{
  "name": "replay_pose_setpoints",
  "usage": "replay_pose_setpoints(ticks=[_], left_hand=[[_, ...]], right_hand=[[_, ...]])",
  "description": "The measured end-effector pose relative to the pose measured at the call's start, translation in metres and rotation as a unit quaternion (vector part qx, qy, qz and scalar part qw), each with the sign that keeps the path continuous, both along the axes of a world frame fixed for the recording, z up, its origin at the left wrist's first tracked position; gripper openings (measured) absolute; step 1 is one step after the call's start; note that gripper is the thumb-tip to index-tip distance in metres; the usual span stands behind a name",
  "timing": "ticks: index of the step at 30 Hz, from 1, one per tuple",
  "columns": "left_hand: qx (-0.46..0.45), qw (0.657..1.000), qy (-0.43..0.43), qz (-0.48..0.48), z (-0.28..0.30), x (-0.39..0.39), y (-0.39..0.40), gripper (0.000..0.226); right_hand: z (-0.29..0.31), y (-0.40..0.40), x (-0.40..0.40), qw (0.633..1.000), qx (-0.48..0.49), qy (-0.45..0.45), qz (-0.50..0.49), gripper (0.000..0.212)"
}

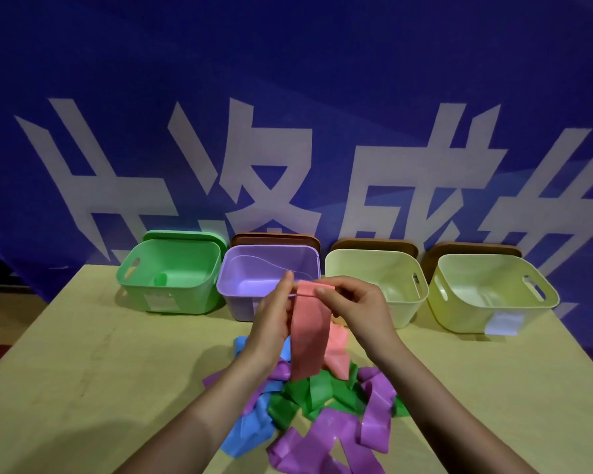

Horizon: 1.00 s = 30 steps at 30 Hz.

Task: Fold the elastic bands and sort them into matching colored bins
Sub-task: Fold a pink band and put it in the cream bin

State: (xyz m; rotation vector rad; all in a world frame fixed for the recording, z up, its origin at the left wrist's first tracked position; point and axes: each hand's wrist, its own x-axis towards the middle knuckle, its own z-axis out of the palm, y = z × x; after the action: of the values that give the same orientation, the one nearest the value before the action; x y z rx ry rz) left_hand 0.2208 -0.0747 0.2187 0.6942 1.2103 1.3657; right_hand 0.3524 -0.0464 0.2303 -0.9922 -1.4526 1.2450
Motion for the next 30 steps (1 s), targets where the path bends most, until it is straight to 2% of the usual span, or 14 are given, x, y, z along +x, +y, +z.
replay_pose_setpoints(ticks=[3, 5, 7, 11, 16, 19, 22, 26, 30], left_hand=[[-0.002, 0.999, 0.05, -0.014, -0.004, 0.006, 0.0, 0.043], [0.005, 0.997, 0.076, 0.003, -0.01, 0.012, -0.002, 0.028], [0.014, 0.996, 0.083, 0.026, -0.011, 0.018, -0.002, 0.028], [0.054, 0.992, 0.108, 0.027, -0.014, 0.017, 0.002, 0.026], [0.023, 0.999, 0.038, 0.001, -0.02, 0.012, 0.005, 0.026], [0.008, 1.0, 0.007, -0.017, -0.016, 0.009, 0.005, 0.036], [-0.003, 0.998, -0.007, -0.061, -0.007, 0.01, 0.002, 0.035], [0.028, 0.997, -0.016, -0.069, -0.015, 0.015, 0.004, 0.024], [0.059, 0.996, 0.015, -0.072, -0.017, 0.016, 0.006, 0.023]], right_hand=[[0.001, 0.001, 0.001, 1.0, -0.003, 0.009, -0.003, 0.01], [0.001, 0.003, 0.001, 1.0, -0.01, 0.017, -0.012, 0.011], [0.0, 0.004, 0.0, 0.999, -0.009, 0.019, -0.025, 0.01], [-0.006, 0.007, 0.005, 0.995, 0.079, -0.044, -0.034, 0.012], [-0.01, 0.013, 0.014, 0.965, 0.227, -0.129, 0.003, 0.018], [-0.009, 0.02, 0.024, 0.945, 0.262, -0.188, 0.058, 0.018], [-0.008, 0.022, 0.03, 0.928, 0.275, -0.24, 0.068, 0.02], [-0.002, 0.018, 0.035, 0.93, 0.257, -0.249, 0.081, 0.022], [-0.005, 0.009, 0.034, 0.98, 0.126, -0.143, 0.058, 0.029]])
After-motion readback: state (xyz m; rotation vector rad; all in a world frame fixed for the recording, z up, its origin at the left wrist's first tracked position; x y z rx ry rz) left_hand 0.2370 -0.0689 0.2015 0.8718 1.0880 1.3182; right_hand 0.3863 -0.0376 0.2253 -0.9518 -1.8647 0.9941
